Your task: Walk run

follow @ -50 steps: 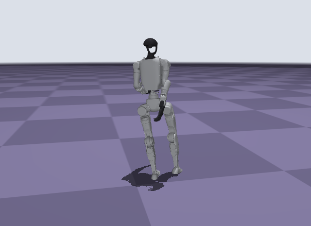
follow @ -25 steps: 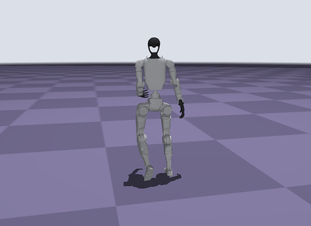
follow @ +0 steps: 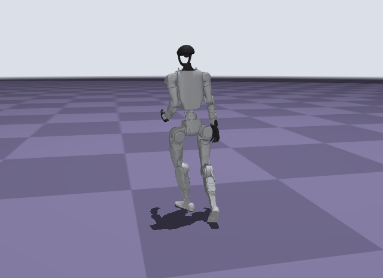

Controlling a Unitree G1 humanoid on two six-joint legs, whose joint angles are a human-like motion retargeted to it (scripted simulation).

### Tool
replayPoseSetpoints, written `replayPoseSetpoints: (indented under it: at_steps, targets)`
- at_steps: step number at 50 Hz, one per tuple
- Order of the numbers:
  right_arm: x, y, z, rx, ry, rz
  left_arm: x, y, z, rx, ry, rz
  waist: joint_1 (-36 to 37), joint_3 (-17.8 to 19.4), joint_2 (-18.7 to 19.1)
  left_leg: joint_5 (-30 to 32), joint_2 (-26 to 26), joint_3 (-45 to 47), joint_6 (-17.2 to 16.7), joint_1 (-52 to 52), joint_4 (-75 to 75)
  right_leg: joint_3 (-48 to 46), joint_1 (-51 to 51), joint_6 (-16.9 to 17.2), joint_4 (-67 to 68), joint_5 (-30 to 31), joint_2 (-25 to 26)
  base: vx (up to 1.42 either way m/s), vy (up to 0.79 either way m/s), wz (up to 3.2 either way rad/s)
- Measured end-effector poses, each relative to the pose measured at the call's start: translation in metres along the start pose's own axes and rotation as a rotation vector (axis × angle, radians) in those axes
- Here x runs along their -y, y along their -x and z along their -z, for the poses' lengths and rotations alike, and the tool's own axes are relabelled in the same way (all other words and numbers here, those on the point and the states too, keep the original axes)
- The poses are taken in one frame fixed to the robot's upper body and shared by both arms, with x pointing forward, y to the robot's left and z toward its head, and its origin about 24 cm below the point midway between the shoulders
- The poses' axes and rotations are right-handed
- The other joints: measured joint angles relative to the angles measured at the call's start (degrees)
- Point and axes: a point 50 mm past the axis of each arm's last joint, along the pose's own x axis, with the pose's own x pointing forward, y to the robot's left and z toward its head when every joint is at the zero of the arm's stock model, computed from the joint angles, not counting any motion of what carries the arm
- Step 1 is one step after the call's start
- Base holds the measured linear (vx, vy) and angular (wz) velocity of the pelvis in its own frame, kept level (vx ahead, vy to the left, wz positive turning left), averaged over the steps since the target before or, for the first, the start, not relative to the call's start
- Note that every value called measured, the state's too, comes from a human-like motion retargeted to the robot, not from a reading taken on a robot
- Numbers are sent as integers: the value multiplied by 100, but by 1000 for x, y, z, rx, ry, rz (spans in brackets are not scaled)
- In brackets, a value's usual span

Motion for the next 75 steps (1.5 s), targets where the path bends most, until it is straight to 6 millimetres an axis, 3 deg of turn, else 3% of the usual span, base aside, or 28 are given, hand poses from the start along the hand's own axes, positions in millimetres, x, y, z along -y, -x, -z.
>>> replayPoseSetpoints:
  at_steps: [3,5,7,10,12,17,20,24,25,27,30,33,35,37,38,40,42,44,50,55,58,61,64,66,68,70,72,75]
  targets:
    - [-27,6,34,-90,-17,-76,0,-8,-9,28,-28,8,-133,2,463,-183,385,-291,-119,291,52,265,-701,4,1384,664,635,75,-8,115]
    - [-41,12,57,-152,-58,-150,3,-15,-15,47,-44,29,24,21,553,-315,350,-295,-150,537,29,1018,-921,-6,1810,141,925,63,6,82]
    - [-57,19,77,-210,-136,-208,8,-24,-20,62,-59,60,-212,94,716,-344,249,-784,-177,747,-8,1192,-1297,-51,2153,-452,917,61,9,210]
    - [-79,32,103,-281,-251,-250,19,-31,-27,100,-83,103,-619,112,950,-339,113,-1616,-187,995,-118,1092,-1736,-440,1974,-1163,518,61,2,243]
    - [-91,41,118,-332,-302,-282,26,-34,-31,119,-90,141,-802,113,967,-369,-58,-2067,-161,1155,-151,1084,-1904,-622,1362,-1304,126,59,-7,206]
    - [-105,55,138,-416,-302,-380,34,-39,-34,127,-81,212,-933,193,634,-539,-621,-2811,-132,1666,-165,2026,-2087,-790,-645,-1373,-449,56,-17,152]
    - [-100,53,138,-416,-233,-401,31,-38,-34,127,-97,214,-943,263,504,-657,-803,-3173,-167,2005,-136,2660,-2283,-944,-1623,-1455,-545,58,-20,109]
    - [-76,42,128,-369,-152,-309,25,-33,-31,116,-108,182,-957,451,522,-827,-742,-3515,-286,2467,52,2262,-2311,8,-2411,-1813,-430,68,-32,75]
    - [-68,38,124,-358,-142,-273,24,-32,-29,110,-103,172,-919,488,510,-833,-749,-3486,-295,2564,85,1886,-2315,8,-2428,-1778,-488,62,-18,47]
    - [-50,31,115,-343,-145,-194,23,-29,-23,92,-76,150,-953,381,460,-622,-896,-3424,-306,2606,68,2256,-2305,-363,-2279,-1455,-513,62,-9,77]
    - [-31,25,106,-329,-205,-99,21,-19,-10,38,-40,123,-1243,211,491,-203,-877,-3696,-626,2693,373,1682,-2216,-337,-1989,-1090,-663,72,-24,156]
    - [-17,21,98,-303,-321,-40,22,-10,4,-22,-29,110,-1277,31,663,949,-665,-3682,-1324,2462,1086,2093,-2048,-628,-1754,-1414,-491,79,-30,130]
    - [-6,19,92,-280,-403,-15,28,-6,11,-51,-32,113,-1169,-66,644,1897,-573,-3411,-2097,2121,1818,1865,-1867,-835,-1708,-1560,-584,80,-24,105]
    - [5,16,83,-243,-422,2,33,-6,11,-47,-48,128,-1053,-191,444,2393,-434,-2596,-2748,1597,2719,986,-1767,-937,-1683,-1633,-972,57,-14,110]
    - [12,15,78,-227,-408,13,34,-7,9,-39,-57,146,-1019,-263,337,2669,-369,-2117,-2878,1380,3045,1084,-1736,-967,-1650,-1730,-1060,56,-18,127]
    - [18,12,69,-208,-348,18,33,-8,7,-36,-82,186,-994,-298,266,2587,55,-1780,-2755,951,3799,1218,-1525,-1112,-1666,-1886,-878,56,-40,125]
    - [28,9,53,-185,-248,27,33,-9,6,-36,-91,212,-794,-243,99,2001,120,-1460,-2101,538,4214,919,-1302,-1127,-1725,-1938,-954,49,-38,51]
    - [40,6,36,-156,-141,43,35,-9,6,-33,-86,212,-483,-178,-75,1605,148,-1053,-1676,153,4241,810,-1107,-1164,-1786,-1986,-974,40,-27,-3]
    - [71,4,-20,3,49,157,39,-8,6,-18,-61,192,30,-77,-165,554,351,-439,-895,-778,2758,368,-624,-1269,-1933,-2276,-745,49,-22,37]
    - [77,6,-58,169,-13,255,35,-7,6,-13,-56,163,96,67,11,254,422,567,-714,-879,542,35,-137,-1367,-2047,-2589,-337,55,-15,70]
    - [67,5,-65,224,-78,224,30,-3,9,-27,-50,119,1,40,22,-88,252,1167,-597,-779,-240,-472,157,-1336,-2088,-2674,-261,74,-8,76]
    - [47,2,-56,207,-99,134,23,2,14,-50,-36,70,130,-18,-123,54,189,1388,-178,-590,-274,-398,344,-1259,-1896,-2460,-324,83,0,-2]
    - [22,0,-27,119,-97,65,16,10,19,-74,-23,27,267,-146,-226,286,127,1317,-28,-411,-180,-484,515,-878,-1558,-1753,-451,93,7,-14]
    - [4,0,2,23,-94,35,13,13,22,-88,-9,5,277,-226,-236,38,13,729,75,-361,-46,-390,525,-466,-1115,-739,-520,101,11,35]
    - [-15,5,35,-84,-98,8,10,11,21,-91,-6,-6,177,-240,-50,-222,75,336,79,-196,104,180,322,-161,-368,364,-239,95,11,103]
    - [-29,13,65,-185,-105,-24,11,8,16,-73,-25,3,-16,-223,307,-410,259,172,70,156,79,52,-68,-340,646,1058,95,96,12,155]
    - [-41,21,89,-276,-111,-77,11,-1,7,-42,-52,30,-128,-162,492,-531,283,-146,25,392,80,408,-572,-259,1572,1023,419,85,6,151]
    - [-61,34,116,-372,-136,-161,13,-16,-5,-3,-75,73,-250,-59,721,-671,258,-617,-59,686,96,991,-1237,-211,2248,-81,838,66,2,155]
